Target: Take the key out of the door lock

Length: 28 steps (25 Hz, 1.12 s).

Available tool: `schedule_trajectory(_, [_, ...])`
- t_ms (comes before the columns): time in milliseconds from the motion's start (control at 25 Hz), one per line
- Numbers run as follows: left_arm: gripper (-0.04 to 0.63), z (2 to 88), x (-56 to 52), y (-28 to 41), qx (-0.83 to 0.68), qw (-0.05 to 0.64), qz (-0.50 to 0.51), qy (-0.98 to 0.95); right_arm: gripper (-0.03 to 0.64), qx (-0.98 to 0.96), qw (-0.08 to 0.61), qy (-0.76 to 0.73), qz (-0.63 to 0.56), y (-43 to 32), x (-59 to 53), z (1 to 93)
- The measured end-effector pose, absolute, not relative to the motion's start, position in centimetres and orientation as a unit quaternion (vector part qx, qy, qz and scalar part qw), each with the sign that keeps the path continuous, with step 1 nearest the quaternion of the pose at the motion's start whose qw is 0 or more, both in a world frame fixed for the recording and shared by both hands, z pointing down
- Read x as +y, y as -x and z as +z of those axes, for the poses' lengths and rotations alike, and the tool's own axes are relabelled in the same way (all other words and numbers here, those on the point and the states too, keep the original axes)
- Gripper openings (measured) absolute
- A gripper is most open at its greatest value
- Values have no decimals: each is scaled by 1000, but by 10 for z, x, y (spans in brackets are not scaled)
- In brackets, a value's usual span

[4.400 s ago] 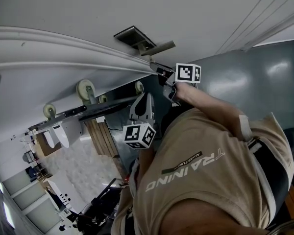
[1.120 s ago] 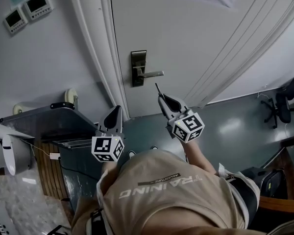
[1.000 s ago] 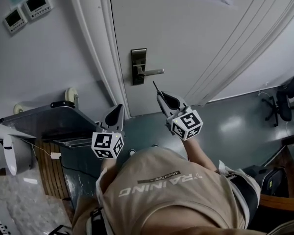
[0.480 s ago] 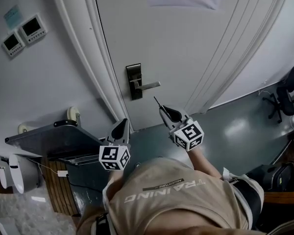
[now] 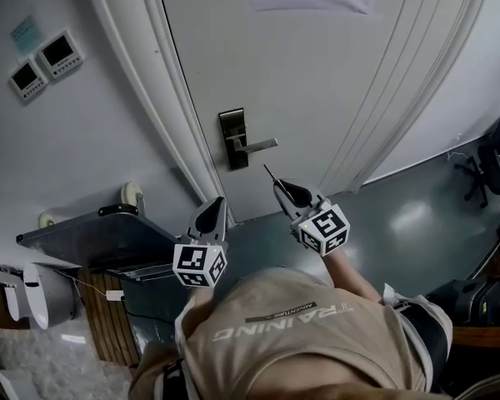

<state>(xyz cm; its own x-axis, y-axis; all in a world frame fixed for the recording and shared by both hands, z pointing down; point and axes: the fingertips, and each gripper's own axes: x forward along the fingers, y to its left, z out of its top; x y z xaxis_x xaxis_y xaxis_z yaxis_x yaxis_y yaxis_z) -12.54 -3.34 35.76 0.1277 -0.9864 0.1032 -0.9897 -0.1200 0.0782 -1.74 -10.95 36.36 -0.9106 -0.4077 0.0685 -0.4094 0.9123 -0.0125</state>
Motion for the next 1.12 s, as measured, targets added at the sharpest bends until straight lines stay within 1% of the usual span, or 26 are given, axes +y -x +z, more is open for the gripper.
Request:
schedule_trajectory(200, [6,355,-31,131,-666,68,8,-743,26,-979,28,-199,12,25,-105,360])
schedule_trajectory(480, [6,338,-33,126,-660,40,4,-750,26,-979,34,-202,12,21,-102,361])
schedule_trajectory(680, [6,354,-23,126,-666,66,-3,-743,26,-976,32,-211,28,17,-104,364])
schedule_trajectory(1000, [6,347,-18,131,-675,56,-4,-736,26,-980,38,-193,19,23,-100,363])
schedule_trajectory(1120, [6,349,-17,133,-678,62,-9,-732,26,-980,44,-193,24,24,-101,367])
